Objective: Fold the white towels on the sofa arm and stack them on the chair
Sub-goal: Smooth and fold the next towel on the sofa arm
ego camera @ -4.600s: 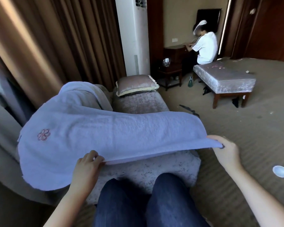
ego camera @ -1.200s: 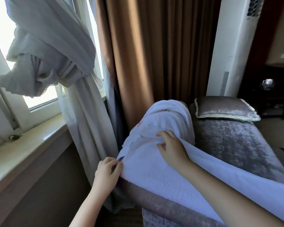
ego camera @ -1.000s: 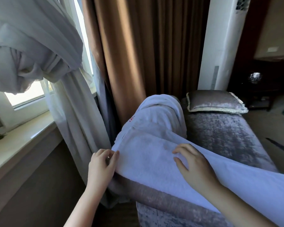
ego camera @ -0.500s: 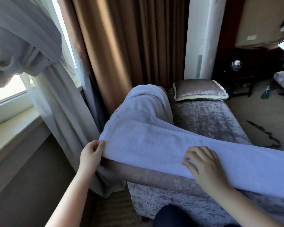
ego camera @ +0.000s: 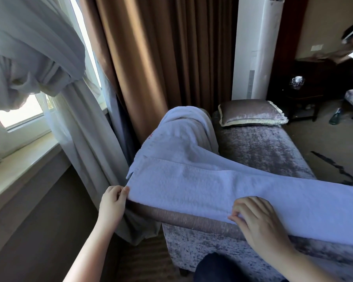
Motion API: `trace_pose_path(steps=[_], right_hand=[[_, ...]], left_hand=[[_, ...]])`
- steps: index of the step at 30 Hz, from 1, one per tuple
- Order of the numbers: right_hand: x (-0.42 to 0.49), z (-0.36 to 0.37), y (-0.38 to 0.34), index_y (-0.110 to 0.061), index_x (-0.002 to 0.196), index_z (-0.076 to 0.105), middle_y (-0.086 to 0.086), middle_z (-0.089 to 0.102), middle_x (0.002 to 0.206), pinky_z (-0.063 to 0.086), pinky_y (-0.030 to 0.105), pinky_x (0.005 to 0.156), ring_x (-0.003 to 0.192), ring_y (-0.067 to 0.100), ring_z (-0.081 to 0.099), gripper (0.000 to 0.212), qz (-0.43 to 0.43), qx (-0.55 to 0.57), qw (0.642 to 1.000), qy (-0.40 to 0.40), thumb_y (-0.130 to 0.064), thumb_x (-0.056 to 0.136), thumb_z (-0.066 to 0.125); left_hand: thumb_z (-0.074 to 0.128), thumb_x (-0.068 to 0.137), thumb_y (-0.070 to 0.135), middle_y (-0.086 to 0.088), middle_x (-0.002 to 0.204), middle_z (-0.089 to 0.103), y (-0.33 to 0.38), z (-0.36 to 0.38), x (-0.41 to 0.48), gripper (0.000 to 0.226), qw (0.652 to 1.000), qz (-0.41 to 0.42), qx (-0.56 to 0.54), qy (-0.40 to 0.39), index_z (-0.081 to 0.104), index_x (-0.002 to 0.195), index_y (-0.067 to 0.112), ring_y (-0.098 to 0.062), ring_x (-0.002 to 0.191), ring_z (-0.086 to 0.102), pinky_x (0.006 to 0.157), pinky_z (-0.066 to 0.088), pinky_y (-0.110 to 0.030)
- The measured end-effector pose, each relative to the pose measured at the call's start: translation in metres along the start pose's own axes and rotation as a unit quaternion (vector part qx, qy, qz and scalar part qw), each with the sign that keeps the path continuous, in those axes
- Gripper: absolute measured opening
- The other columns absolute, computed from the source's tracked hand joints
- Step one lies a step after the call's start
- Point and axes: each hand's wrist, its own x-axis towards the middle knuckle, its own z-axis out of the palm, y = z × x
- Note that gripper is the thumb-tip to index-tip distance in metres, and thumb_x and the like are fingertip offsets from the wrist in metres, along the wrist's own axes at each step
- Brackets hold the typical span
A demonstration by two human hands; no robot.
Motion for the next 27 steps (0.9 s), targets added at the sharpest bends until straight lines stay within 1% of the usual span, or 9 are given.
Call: trace_pose_path(steps=[4, 9, 13, 17, 19, 21, 22, 24, 27], right_hand=[[0.001, -0.001, 0.006, -0.020, 0.078, 0.061, -0.012, 0.057, 0.086, 0.035, 0.023, 0.076, 0.082, 0.011, 0.053, 0.025, 0.000, 0.009, 1.000, -0.026, -0.039, 0.091, 0.051], [0.028, -0.005, 0.021, -0.013, 0.103, 0.069, -0.003, 0.067, 0.107, 0.036, 0.024, 0.086, 0.102, 0.013, 0.053, 0.054, 0.066, 0.009, 0.998, 0.006, -0.049, 0.101, 0.028], [0.029, 0.005, 0.039, -0.011, 0.118, 0.068, 0.003, 0.065, 0.125, 0.047, 0.037, 0.095, 0.113, 0.020, 0.061, 0.061, 0.147, -0.115, 0.977, -0.101, -0.047, 0.100, 0.022], [0.010, 0.009, 0.041, -0.006, 0.126, 0.063, 0.009, 0.063, 0.129, 0.029, 0.036, 0.105, 0.117, 0.027, 0.062, 0.073, 0.171, -0.131, 0.970, -0.114, -0.046, 0.104, 0.006], [0.010, 0.008, 0.041, -0.006, 0.128, 0.062, 0.009, 0.061, 0.131, 0.028, 0.035, 0.105, 0.120, 0.026, 0.059, 0.072, 0.166, -0.113, 0.973, -0.113, -0.046, 0.104, 0.007], [0.008, 0.000, 0.045, -0.006, 0.126, 0.062, 0.007, 0.061, 0.130, 0.030, 0.032, 0.103, 0.121, 0.021, 0.054, 0.067, 0.146, -0.074, 0.983, -0.083, -0.046, 0.103, 0.012], [0.003, -0.008, 0.048, -0.007, 0.124, 0.063, 0.006, 0.062, 0.128, 0.032, 0.031, 0.102, 0.119, 0.019, 0.052, 0.063, 0.133, -0.057, 0.988, -0.057, -0.044, 0.103, 0.017], [-0.016, -0.031, 0.061, -0.007, 0.115, 0.066, 0.005, 0.064, 0.120, 0.036, 0.032, 0.099, 0.114, 0.018, 0.052, 0.051, 0.112, -0.046, 0.993, -0.005, -0.037, 0.103, 0.027], [-0.064, -0.074, 0.089, -0.006, 0.099, 0.070, 0.005, 0.067, 0.104, 0.040, 0.034, 0.091, 0.101, 0.021, 0.055, 0.034, 0.129, -0.084, 0.986, 0.057, -0.022, 0.096, 0.041]], left_hand=[[0.057, 0.096, 0.022, 0.000, 0.082, 0.059, 0.002, -0.002, 0.002, 0.020, 1.000, -0.003, -0.001, 0.011, 0.062, 0.077, 0.018, -0.018, 0.077, 0.055, 0.064, 0.038, -0.026], [0.054, 0.097, 0.027, 0.003, 0.078, 0.063, 0.026, -0.003, 0.017, 0.018, 1.000, 0.013, -0.021, -0.010, 0.066, 0.086, 0.019, -0.011, 0.075, 0.055, 0.064, 0.040, -0.027], [0.052, 0.098, 0.019, 0.003, 0.079, 0.061, 0.031, 0.007, 0.030, 0.017, 0.999, 0.035, 0.016, 0.019, 0.059, 0.084, 0.015, -0.016, 0.078, 0.055, 0.061, 0.036, -0.024], [0.053, 0.098, 0.023, -0.003, 0.086, 0.062, 0.021, 0.018, 0.024, 0.013, 0.991, 0.044, 0.107, 0.068, 0.057, 0.092, 0.012, -0.027, 0.086, 0.058, 0.067, 0.040, -0.035], [0.064, 0.092, 0.020, -0.011, 0.093, 0.061, 0.024, 0.022, 0.016, 0.016, 0.961, 0.112, 0.201, 0.152, 0.058, 0.097, 0.007, -0.034, 0.089, 0.054, 0.071, 0.041, -0.043], [0.065, 0.092, 0.022, -0.011, 0.094, 0.060, 0.046, 0.034, -0.003, 0.019, 0.933, 0.210, 0.202, 0.213, 0.059, 0.099, 0.006, -0.034, 0.086, 0.053, 0.070, 0.041, -0.045], [0.059, 0.093, 0.026, -0.009, 0.092, 0.060, 0.063, 0.045, -0.017, 0.019, 0.924, 0.269, 0.179, 0.203, 0.061, 0.097, 0.008, -0.032, 0.084, 0.053, 0.069, 0.041, -0.043], [0.050, 0.092, 0.029, -0.003, 0.090, 0.060, 0.094, 0.075, -0.053, 0.020, 0.906, 0.385, 0.139, 0.110, 0.062, 0.091, 0.013, -0.026, 0.080, 0.053, 0.066, 0.042, -0.038], [0.052, 0.090, 0.027, 0.002, 0.088, 0.059, 0.118, 0.130, -0.113, 0.008, 0.845, 0.519, 0.126, -0.004, 0.055, 0.091, 0.020, -0.022, 0.078, 0.052, 0.066, 0.037, -0.035]])
